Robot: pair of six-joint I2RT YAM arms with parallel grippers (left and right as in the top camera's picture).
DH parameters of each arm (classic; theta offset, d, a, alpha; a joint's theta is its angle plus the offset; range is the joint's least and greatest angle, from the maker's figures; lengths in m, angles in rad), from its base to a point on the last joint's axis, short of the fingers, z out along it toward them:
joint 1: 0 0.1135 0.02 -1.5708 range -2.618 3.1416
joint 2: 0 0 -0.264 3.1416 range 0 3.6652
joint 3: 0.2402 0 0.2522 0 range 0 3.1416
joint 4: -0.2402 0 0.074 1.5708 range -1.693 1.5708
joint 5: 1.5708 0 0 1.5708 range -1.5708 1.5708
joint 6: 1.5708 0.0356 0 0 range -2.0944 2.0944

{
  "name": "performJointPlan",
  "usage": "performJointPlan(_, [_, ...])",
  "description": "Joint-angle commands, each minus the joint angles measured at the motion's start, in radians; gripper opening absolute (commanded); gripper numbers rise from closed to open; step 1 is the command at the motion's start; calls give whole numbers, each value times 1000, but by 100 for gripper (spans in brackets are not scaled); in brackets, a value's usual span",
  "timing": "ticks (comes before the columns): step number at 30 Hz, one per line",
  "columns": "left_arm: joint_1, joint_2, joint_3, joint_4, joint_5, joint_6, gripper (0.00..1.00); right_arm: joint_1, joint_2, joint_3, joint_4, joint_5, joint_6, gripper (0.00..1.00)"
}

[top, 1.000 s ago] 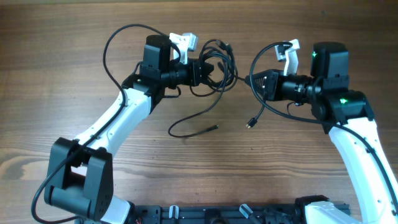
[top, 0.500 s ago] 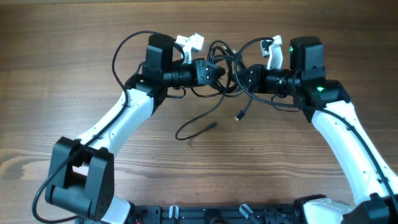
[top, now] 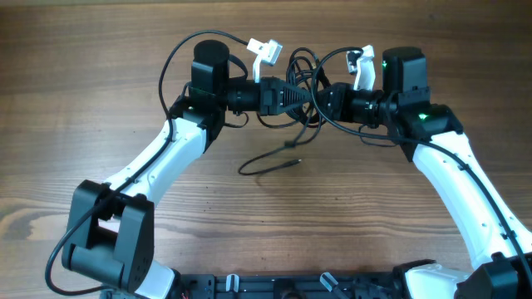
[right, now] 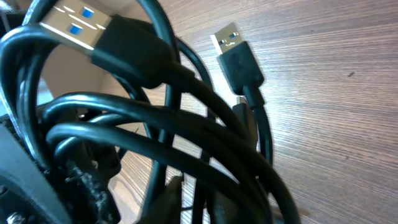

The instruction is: Untangle cables

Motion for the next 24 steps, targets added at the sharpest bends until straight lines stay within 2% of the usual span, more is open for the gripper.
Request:
performJointPlan(1, [27,-8,2,10,142,-7,4,-52,22,22,-38,79,14,24])
performJointPlan(4, [54,-8,2,36,206,-32,4,-93,25,22,-109,175,23,28])
performJointPlan(9, [71,-8,2,88,292,-62,4,-137,49,22,-146,253,22,28])
performJointPlan(12, [71,-8,2,102,309,-66,4,-140,60,22,-140,241,16,27])
performJointPlan(15, [71,-8,2,100,301,-57,4,-140,57,22,-93,121,-69,28])
performJointPlan(20, [71,-8,2,60,150,-55,4,-140,44,22,-51,-23,-125,30])
performJointPlan(22, [70,-8,2,-25,22,-59,4,-140,43,22,-58,-21,-124,31])
performJointPlan(24, [66,-8,2,-163,-167,-58,4,-141,43,22,-75,11,-118,31])
